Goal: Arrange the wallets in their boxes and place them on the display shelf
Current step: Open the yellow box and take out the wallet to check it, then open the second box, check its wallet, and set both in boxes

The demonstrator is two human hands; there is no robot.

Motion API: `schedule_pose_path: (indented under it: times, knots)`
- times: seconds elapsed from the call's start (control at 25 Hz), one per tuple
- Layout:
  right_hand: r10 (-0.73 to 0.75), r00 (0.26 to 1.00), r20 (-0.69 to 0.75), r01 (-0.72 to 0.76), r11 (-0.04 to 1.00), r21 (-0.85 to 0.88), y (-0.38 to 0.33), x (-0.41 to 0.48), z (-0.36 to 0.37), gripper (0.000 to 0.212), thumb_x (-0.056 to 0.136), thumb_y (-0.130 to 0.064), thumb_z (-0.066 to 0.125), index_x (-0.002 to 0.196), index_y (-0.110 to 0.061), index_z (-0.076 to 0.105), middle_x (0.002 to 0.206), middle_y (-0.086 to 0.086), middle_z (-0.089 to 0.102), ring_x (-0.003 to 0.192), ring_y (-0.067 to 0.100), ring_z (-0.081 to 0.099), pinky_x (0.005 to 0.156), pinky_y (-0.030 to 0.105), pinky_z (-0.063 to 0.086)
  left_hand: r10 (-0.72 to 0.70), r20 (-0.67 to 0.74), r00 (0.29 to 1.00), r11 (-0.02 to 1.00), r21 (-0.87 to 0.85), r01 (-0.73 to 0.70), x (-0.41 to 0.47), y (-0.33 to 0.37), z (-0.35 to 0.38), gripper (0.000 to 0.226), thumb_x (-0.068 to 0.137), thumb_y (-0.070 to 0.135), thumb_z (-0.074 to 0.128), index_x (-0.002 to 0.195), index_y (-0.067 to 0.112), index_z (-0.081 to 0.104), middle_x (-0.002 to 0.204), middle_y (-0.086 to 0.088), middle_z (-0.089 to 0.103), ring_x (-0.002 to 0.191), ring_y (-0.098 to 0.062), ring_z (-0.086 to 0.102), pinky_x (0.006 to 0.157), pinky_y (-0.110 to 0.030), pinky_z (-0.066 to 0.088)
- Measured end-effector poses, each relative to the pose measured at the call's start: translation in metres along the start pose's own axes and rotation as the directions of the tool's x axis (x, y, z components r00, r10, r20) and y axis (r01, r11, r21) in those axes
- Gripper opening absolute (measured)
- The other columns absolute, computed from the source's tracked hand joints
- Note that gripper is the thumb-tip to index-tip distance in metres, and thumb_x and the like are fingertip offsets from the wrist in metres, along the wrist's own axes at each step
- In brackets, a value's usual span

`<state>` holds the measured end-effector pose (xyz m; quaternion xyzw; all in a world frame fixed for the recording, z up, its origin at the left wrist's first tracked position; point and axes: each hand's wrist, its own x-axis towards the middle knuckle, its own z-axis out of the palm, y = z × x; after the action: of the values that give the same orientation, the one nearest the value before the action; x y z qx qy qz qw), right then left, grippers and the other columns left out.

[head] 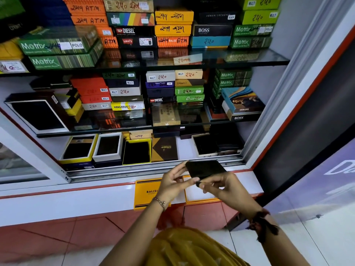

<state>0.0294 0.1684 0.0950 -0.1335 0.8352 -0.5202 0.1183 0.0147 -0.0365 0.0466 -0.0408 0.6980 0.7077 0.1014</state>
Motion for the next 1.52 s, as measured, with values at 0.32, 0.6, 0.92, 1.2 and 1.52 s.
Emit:
schedule_pose_path:
  times: [0.32, 0.6, 0.92, 1.2, 1.52]
  knots:
    - [0.004, 0.991, -0.13, -0.062, 0.89, -0.451, 0.082, 0.007, 0.02, 0.011, 0.085, -0.031, 0.073, 0.092, -0.03, 0.081, 0.105, -0.012, 0.073, 0.091, 0.007, 0.068, 0.078, 0.029, 0.058, 0.013, 0.021, 1.0, 0.346, 0.938, -0.025, 0.005, -0.044, 0.009, 0.089, 0.072, 0.076, 0.051, 0.148, 0.036, 0.027, 0.148, 0.008, 0.038, 0.134, -0.02, 0.033, 0.096, -0.036, 0.03]
    - [-0.01, 0.984, -0.176, -0.112, 0.736, -0.668, 0.096, 0.024, 0.051, 0.02, 0.086, -0.037, 0.069, 0.102, -0.029, 0.075, 0.108, -0.01, 0.074, 0.103, 0.015, 0.066, 0.085, 0.031, 0.055, 0.099, -0.015, 0.995, 0.176, 0.984, -0.002, 0.002, -0.058, -0.006, 0.055, 0.092, 0.046, 0.044, 0.144, 0.037, 0.031, 0.145, 0.002, 0.036, 0.128, -0.023, 0.038, 0.096, -0.038, 0.033]
    - [0.145, 0.989, 0.017, -0.131, 0.937, -0.324, 0.038, 0.056, 0.111, 0.039, 0.097, -0.035, 0.057, 0.127, -0.012, 0.065, 0.122, 0.009, 0.074, 0.104, 0.02, 0.072, 0.091, 0.038, 0.058, -0.335, -0.691, 0.64, 0.588, 0.377, 0.715, -0.013, -0.052, -0.078, 0.054, 0.097, 0.039, 0.034, 0.142, 0.008, 0.036, 0.145, -0.019, 0.041, 0.135, -0.04, 0.036, 0.109, -0.053, 0.026]
    - [0.444, 0.873, 0.202, -0.415, 0.894, -0.169, 0.007, 0.057, 0.157, 0.111, 0.068, -0.075, 0.07, 0.155, -0.025, 0.022, 0.15, 0.009, 0.036, 0.142, 0.03, 0.037, 0.113, 0.037, 0.033, -0.469, -0.359, 0.807, 0.882, -0.235, 0.408, -0.033, -0.048, -0.11, 0.013, 0.096, 0.03, 0.047, 0.102, 0.02, 0.053, 0.09, -0.012, 0.063, 0.078, -0.03, 0.062, 0.059, -0.031, 0.05]
    - [0.371, 0.9, 0.23, -0.41, 0.899, 0.154, 0.009, 0.06, 0.165, 0.108, 0.051, -0.059, 0.084, 0.142, -0.028, 0.038, 0.126, -0.005, 0.062, 0.114, 0.016, 0.062, 0.093, 0.034, 0.057, -0.506, -0.002, 0.863, 0.734, -0.526, 0.429, -0.047, -0.071, -0.098, 0.068, 0.086, 0.07, 0.037, 0.121, 0.017, 0.061, 0.115, -0.014, 0.071, 0.099, -0.029, 0.071, 0.088, -0.052, 0.056]
